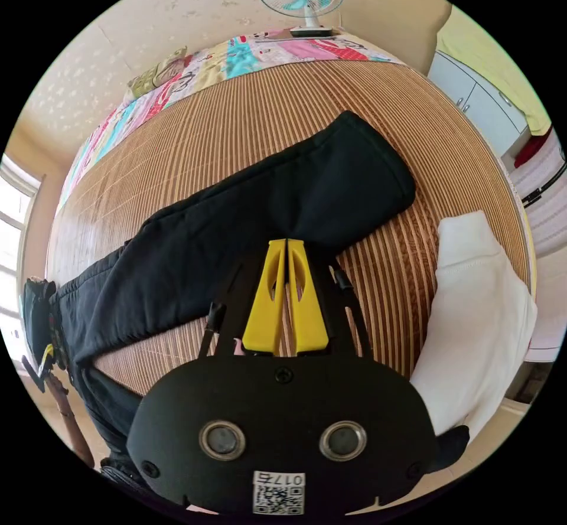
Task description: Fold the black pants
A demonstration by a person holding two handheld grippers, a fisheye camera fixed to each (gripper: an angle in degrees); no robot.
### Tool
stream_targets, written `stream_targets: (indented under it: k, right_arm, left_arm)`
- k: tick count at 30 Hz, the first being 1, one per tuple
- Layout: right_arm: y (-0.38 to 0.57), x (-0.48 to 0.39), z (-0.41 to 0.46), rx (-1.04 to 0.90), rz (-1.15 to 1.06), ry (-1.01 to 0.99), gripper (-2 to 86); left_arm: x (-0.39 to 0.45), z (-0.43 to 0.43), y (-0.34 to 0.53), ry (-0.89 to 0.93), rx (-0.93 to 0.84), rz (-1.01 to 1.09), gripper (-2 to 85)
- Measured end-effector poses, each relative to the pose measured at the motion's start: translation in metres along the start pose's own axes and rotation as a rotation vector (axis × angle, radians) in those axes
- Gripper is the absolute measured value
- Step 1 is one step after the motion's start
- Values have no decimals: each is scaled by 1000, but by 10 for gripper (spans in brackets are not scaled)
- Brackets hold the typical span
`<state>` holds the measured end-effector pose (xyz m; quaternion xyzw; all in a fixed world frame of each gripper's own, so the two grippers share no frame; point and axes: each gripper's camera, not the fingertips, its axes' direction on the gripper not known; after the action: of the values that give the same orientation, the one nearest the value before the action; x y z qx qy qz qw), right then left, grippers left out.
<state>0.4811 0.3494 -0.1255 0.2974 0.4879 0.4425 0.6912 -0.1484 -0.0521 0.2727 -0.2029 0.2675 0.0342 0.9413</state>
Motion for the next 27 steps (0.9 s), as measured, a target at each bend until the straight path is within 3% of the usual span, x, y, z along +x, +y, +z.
stream_targets:
  k: [3, 5, 8, 11, 13, 15, 20, 22, 27]
  right_arm:
    - [6, -1, -5, -94, 10, 23, 6]
    - [22, -14, -9, -202, -71, 202, 4]
    - [59, -13, -14, -142, -108, 315, 4]
    - [75, 4, -26, -109, -20, 244, 4]
    - [82, 20, -38, -114, 61, 144, 5]
    - [96, 32, -56, -103, 96, 31, 6]
    - [198, 41, -126, 145, 95, -217, 6]
    - [235, 45, -139, 177, 123, -262, 6]
    - [315, 72, -147, 149, 244, -386, 5]
  left_arm:
    - [-13, 47, -46, -105, -26, -2, 6]
    - [-33, 83, -60, -195, -116, -44, -4]
    - [-71, 87, -60, -48, -57, -93, -8]
    - [-115, 62, -53, 168, -46, -355, -10]
    - [-135, 24, -33, 485, 93, -408, -10]
    - [-141, -5, -19, 688, 144, -388, -10]
    - [-155, -66, 29, 949, 161, -455, -10]
    - [-171, -82, 55, 1070, 202, -543, -9]
    - [-192, -98, 90, 1158, 246, -639, -9]
